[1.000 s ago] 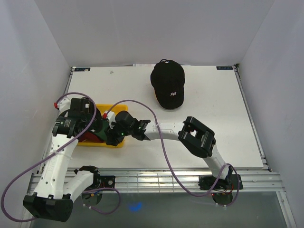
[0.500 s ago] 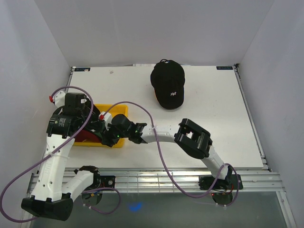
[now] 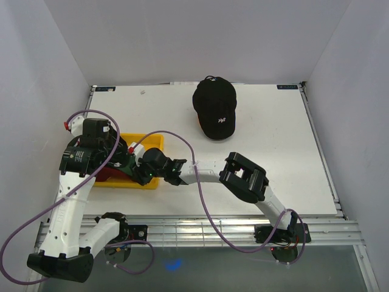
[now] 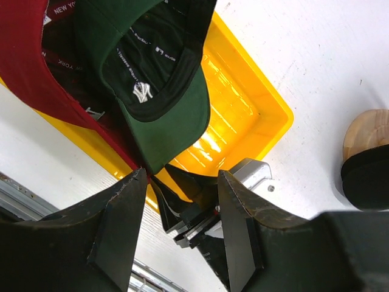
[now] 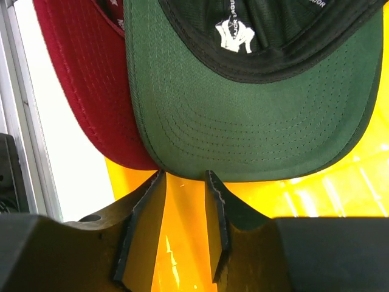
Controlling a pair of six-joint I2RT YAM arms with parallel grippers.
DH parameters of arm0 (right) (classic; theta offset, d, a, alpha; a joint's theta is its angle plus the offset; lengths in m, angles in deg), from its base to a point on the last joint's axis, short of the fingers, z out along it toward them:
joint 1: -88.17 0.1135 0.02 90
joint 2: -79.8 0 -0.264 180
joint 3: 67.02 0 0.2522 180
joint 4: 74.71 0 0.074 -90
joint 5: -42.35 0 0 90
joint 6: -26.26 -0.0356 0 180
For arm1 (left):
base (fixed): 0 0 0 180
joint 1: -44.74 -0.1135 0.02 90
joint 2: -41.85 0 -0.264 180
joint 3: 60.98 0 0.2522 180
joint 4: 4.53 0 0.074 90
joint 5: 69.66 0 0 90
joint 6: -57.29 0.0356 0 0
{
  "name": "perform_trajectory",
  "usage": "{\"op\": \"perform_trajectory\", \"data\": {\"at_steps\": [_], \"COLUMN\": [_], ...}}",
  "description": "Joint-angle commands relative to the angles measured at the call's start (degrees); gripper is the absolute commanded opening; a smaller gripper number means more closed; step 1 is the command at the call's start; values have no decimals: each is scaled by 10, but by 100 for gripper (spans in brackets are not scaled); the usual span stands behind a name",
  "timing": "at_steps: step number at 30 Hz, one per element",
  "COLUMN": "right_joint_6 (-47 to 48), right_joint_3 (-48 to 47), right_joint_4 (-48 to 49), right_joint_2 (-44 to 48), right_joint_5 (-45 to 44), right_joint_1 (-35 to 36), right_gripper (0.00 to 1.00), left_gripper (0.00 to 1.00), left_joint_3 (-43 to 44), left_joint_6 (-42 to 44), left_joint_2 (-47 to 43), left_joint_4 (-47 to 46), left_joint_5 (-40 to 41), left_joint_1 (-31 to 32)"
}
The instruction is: Stack the hats
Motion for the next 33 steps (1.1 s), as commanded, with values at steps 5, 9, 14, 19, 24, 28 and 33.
{"op": "perform_trajectory", "data": {"at_steps": [5,9,14,19,24,28,33], "right_joint_6": [17,19,27,33,36,39,48], "right_joint_3": [9,10,3,-24,-31,-32,-27], "right_joint_4": [59,67,70,63,68,70,64], "right_joint_2": [14,14,10,-4,-12,-12,8], "right_joint_5": [-31,-36,-54,-57,-55,-59,-88], "right_joint_1": [0,2,4,5,7,6,7], "right_gripper": [37,39,51,52,39,22,8], "left_gripper": [61,61,61,61,61,61,61], "left_joint_3": [1,-1,1,1,1,1,0], "left_joint_6": [6,8,11,11,11,12,14], "left_joint_2": [-13,-16,-13,-13,-13,-12,-13], "left_joint_4": [-14,-15,-18,-19,-19,-20,-21], "left_joint_5": [-13,-17,-20,-21,-23,-25,-24], "left_joint_1": [-2,-3,-2,-2,-2,-2,-2]}}
